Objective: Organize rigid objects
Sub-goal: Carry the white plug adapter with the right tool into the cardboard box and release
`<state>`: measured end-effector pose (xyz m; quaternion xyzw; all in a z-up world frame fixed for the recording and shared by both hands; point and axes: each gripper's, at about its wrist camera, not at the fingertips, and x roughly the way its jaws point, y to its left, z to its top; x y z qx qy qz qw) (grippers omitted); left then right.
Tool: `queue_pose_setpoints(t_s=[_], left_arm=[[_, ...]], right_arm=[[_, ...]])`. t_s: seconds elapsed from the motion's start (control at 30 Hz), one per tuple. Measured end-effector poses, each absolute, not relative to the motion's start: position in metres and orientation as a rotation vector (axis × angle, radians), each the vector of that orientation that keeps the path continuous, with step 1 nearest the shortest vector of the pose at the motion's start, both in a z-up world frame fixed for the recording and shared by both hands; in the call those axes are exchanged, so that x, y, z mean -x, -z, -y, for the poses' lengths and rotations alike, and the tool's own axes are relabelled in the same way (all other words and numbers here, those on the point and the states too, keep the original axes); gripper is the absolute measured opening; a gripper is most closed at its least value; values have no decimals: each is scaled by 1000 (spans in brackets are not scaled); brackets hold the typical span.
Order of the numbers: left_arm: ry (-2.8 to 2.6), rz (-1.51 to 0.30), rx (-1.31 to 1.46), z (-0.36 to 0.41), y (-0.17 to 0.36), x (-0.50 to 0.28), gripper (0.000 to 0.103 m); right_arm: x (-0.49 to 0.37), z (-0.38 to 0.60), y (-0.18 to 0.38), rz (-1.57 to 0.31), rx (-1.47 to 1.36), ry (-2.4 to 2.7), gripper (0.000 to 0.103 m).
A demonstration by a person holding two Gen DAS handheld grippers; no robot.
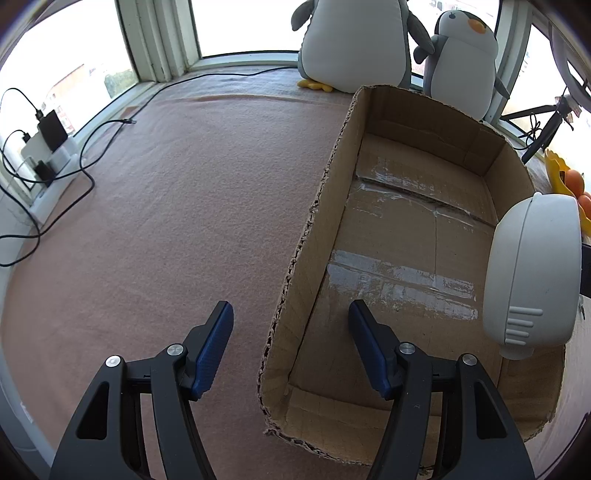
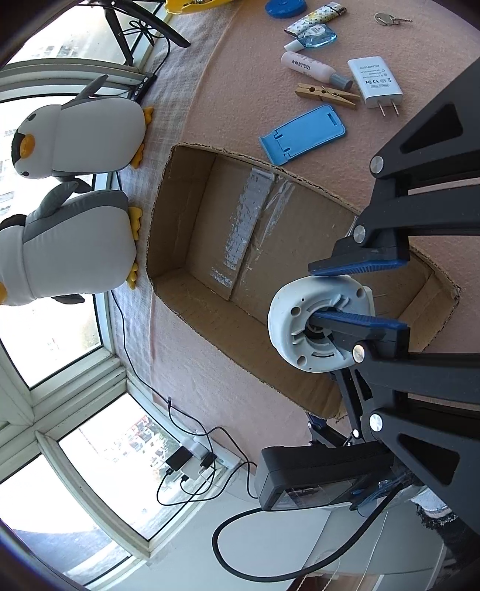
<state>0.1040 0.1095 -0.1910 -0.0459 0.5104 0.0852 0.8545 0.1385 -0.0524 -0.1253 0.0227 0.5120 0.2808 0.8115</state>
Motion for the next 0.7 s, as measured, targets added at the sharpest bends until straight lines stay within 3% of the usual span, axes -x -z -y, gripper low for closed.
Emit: queue_pose_setpoints(t_s=[0.07,0.2,0.27,0.7], left_arm=[[-179,-1073,96,-109,191,-104,65],[-180,-1072,95,-110,190,-104,65],[-180,-1073,96,-110,190,-104,65],[-184,-1069,91,-109,191,-103,65]], right_arm=[[-137,51,123,-1081,-43,-604,20],[-134,51,114,-1038,-26,-589,40],[-134,52,111,-1026,-9,-579,44],[-127,89,107,-996,-36,-510,50]])
